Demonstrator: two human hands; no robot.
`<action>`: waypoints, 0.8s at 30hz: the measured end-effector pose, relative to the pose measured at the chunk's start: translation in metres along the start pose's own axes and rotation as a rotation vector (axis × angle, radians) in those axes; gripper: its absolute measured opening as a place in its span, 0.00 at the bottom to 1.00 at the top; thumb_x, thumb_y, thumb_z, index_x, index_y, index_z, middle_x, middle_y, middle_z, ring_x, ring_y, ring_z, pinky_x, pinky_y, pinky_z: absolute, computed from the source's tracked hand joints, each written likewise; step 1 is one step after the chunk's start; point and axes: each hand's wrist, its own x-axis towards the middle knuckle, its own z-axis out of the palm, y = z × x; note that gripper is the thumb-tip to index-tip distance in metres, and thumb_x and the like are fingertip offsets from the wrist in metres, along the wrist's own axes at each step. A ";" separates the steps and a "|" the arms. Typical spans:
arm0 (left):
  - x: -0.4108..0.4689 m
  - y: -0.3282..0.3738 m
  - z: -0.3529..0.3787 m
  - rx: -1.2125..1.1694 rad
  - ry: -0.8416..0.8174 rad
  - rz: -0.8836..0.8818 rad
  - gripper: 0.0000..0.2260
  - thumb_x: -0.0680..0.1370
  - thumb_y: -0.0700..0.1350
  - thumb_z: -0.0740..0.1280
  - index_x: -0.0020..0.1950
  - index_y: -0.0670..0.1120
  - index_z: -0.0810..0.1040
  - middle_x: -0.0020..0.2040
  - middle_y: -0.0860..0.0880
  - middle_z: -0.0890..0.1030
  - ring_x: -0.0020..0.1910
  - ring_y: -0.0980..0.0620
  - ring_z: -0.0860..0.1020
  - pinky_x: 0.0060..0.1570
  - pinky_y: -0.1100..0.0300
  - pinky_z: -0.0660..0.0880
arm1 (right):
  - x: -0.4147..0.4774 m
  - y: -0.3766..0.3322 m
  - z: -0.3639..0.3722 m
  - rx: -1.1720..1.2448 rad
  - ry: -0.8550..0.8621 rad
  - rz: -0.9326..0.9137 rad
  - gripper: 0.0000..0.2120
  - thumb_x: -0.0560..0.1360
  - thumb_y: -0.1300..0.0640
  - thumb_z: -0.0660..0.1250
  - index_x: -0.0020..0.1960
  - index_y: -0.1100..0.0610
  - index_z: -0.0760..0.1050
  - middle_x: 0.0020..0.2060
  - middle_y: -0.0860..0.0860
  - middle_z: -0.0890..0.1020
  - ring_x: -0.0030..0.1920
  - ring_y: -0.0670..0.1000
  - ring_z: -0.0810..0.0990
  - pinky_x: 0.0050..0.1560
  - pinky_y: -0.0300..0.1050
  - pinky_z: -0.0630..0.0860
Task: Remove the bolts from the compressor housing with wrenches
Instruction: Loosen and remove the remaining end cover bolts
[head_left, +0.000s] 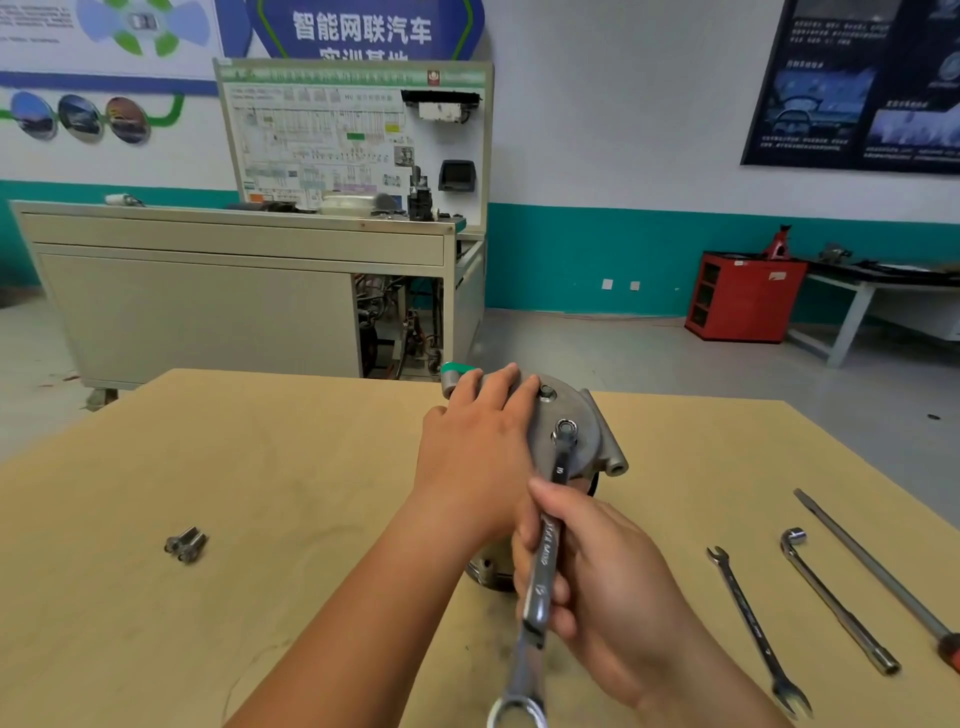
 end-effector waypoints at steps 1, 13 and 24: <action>-0.001 -0.001 -0.001 -0.012 0.006 0.004 0.41 0.71 0.66 0.64 0.78 0.55 0.50 0.77 0.55 0.53 0.75 0.49 0.52 0.64 0.52 0.65 | -0.002 -0.003 -0.004 -0.056 -0.027 0.005 0.13 0.64 0.49 0.63 0.26 0.57 0.72 0.17 0.51 0.66 0.16 0.46 0.63 0.19 0.37 0.60; -0.004 0.005 -0.009 -0.024 -0.009 0.009 0.46 0.61 0.73 0.51 0.77 0.54 0.57 0.76 0.54 0.58 0.75 0.49 0.55 0.65 0.50 0.65 | 0.028 -0.092 -0.128 -0.502 -0.546 0.318 0.11 0.73 0.47 0.68 0.41 0.55 0.81 0.19 0.45 0.73 0.19 0.41 0.69 0.27 0.36 0.73; 0.000 0.013 -0.011 0.023 -0.056 0.032 0.44 0.64 0.72 0.52 0.76 0.52 0.55 0.76 0.52 0.57 0.74 0.46 0.54 0.64 0.49 0.65 | 0.045 -0.091 -0.144 0.117 -0.807 0.197 0.12 0.81 0.65 0.51 0.59 0.70 0.67 0.21 0.51 0.61 0.19 0.46 0.59 0.23 0.37 0.65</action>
